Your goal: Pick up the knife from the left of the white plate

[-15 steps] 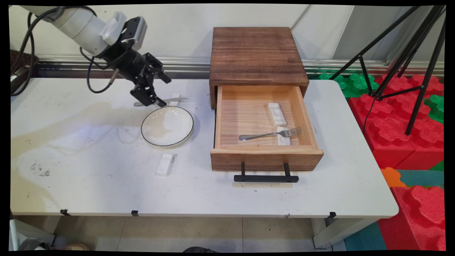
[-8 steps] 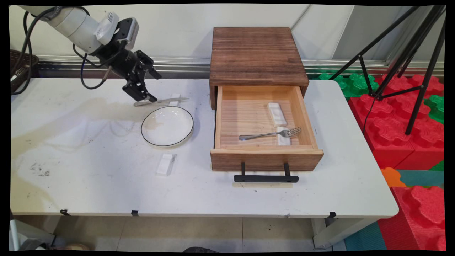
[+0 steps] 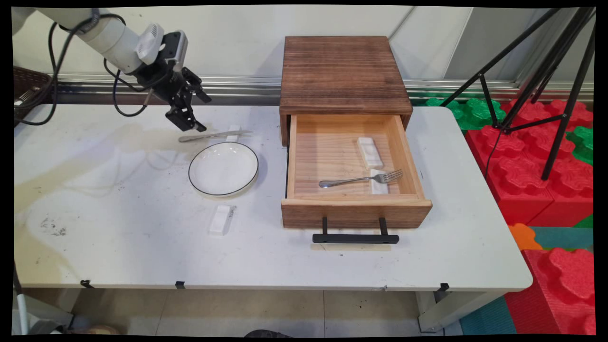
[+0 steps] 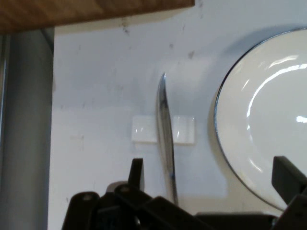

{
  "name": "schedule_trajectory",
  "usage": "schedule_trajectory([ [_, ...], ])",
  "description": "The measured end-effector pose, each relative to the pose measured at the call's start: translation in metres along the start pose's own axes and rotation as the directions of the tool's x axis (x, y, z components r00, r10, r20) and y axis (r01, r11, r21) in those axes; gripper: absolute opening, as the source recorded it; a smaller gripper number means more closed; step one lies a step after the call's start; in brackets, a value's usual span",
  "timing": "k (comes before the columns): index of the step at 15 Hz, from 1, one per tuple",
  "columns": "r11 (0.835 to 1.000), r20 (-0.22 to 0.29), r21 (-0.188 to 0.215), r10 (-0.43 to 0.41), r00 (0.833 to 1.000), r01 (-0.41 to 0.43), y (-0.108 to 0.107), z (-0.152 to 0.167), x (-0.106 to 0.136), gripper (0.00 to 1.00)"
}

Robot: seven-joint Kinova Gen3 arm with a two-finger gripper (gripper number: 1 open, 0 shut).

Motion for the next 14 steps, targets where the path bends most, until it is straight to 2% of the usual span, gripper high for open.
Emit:
schedule_trajectory([
  [14, 0.998, 0.096, -0.007, -0.061, 0.993, 0.062, -0.014, 0.044, -0.042, 1.0],
])
